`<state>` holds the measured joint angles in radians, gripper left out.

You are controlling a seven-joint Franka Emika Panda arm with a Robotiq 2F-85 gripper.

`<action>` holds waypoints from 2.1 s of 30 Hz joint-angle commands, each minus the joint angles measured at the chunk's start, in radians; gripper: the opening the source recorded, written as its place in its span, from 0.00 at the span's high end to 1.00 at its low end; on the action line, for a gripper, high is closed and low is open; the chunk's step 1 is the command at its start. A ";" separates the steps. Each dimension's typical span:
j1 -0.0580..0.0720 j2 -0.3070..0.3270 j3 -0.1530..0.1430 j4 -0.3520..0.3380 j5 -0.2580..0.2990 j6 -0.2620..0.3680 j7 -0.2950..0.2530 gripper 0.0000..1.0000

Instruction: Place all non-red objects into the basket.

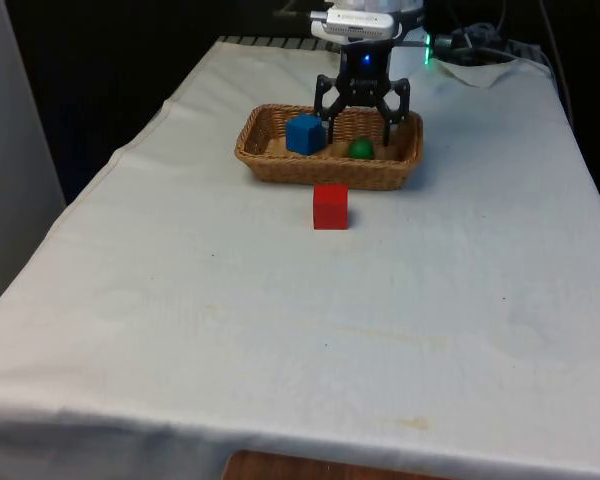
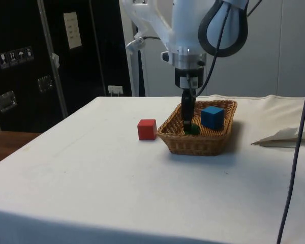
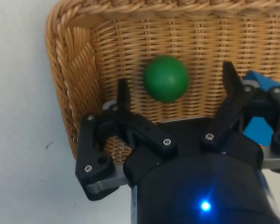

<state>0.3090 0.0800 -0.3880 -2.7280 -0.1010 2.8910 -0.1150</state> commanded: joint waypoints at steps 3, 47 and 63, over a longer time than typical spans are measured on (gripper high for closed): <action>-0.002 -0.014 0.016 -0.013 0.041 0.008 -0.028 0.00; 0.012 -0.140 0.142 0.138 0.000 -0.246 0.127 0.00; 0.013 -0.183 0.146 0.163 0.026 -0.280 0.157 0.00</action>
<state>0.3220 -0.1030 -0.2420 -2.5650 -0.0750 2.6110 0.0420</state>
